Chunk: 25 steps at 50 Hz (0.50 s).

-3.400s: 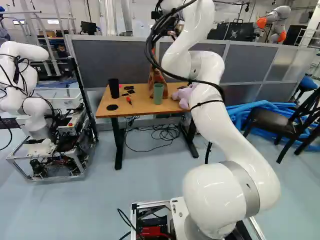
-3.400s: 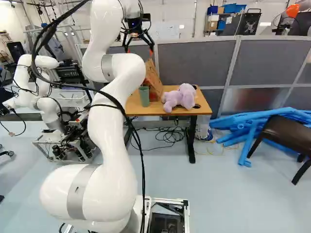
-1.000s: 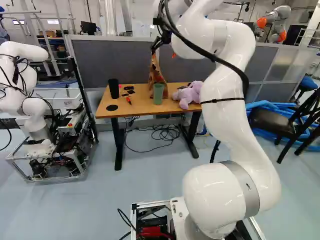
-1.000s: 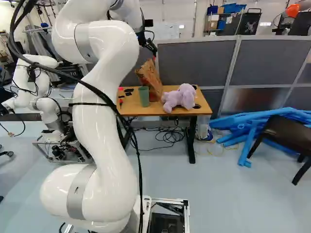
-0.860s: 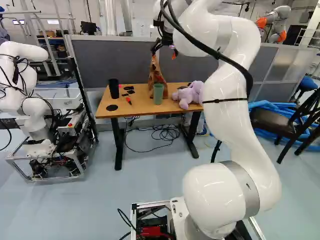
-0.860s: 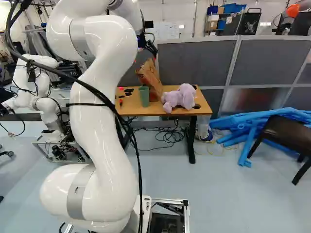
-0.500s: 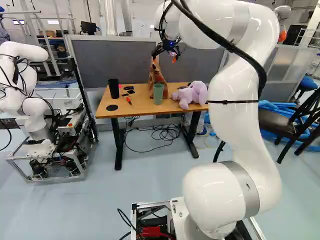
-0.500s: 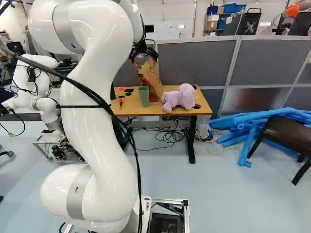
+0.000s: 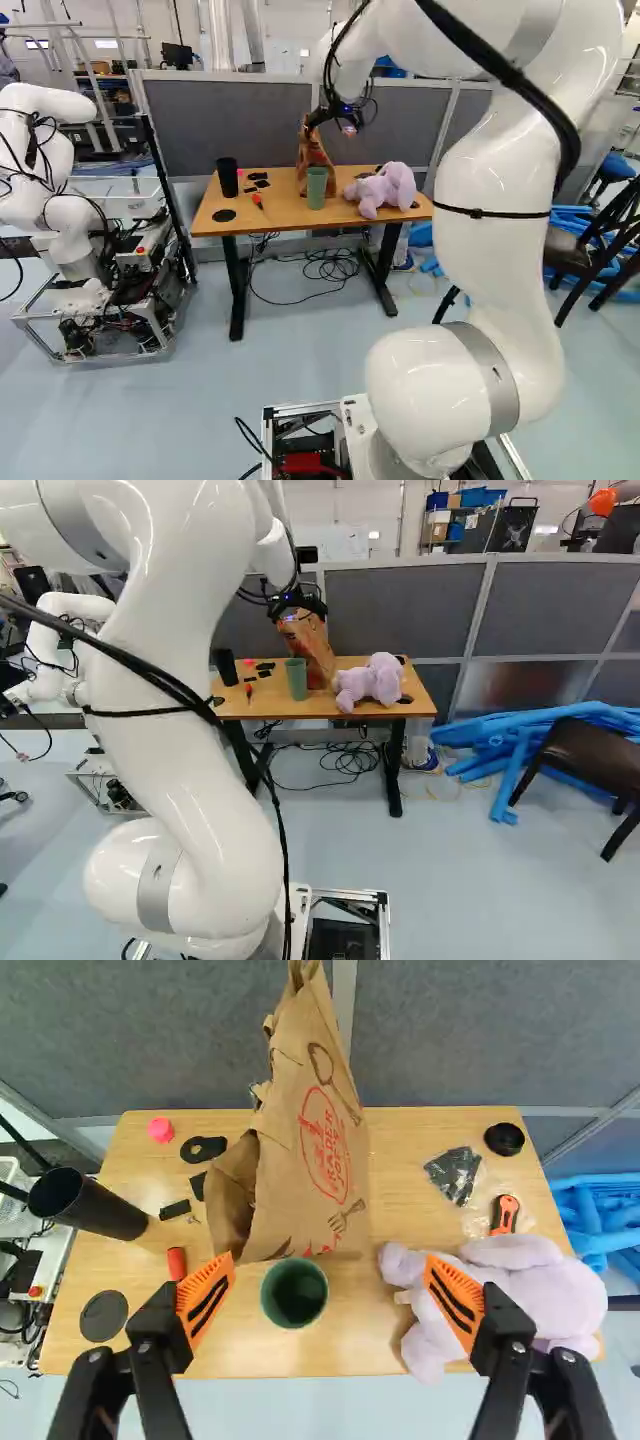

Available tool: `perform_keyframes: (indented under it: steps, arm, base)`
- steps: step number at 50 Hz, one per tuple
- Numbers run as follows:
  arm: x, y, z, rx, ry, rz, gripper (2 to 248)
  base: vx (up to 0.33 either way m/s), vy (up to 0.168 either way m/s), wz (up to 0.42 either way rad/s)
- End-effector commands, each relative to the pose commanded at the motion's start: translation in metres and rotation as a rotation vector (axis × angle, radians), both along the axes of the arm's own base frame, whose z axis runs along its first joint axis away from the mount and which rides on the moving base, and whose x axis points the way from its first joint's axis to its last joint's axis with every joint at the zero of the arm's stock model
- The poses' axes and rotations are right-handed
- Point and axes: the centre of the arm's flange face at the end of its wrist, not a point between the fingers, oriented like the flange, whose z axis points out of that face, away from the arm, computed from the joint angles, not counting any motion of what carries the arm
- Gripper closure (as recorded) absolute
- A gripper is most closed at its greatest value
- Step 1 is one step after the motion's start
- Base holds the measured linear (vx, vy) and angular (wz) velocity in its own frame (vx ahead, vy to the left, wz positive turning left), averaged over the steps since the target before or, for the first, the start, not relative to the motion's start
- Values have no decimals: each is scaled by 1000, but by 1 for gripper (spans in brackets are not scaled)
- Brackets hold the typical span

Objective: Pick up the bag on the ground and place it on the table

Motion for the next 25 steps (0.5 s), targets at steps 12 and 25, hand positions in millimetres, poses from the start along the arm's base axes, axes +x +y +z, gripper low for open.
perform_keyframes:
  steps: [12, 25]
  arm:
    - [-33, -3, -29, 2, -57, -4, 3]
    - [-73, -7, -62, 3, -118, -8, 3]
  base:
    - [0, 0, 0]
    - [0, 0, 0]
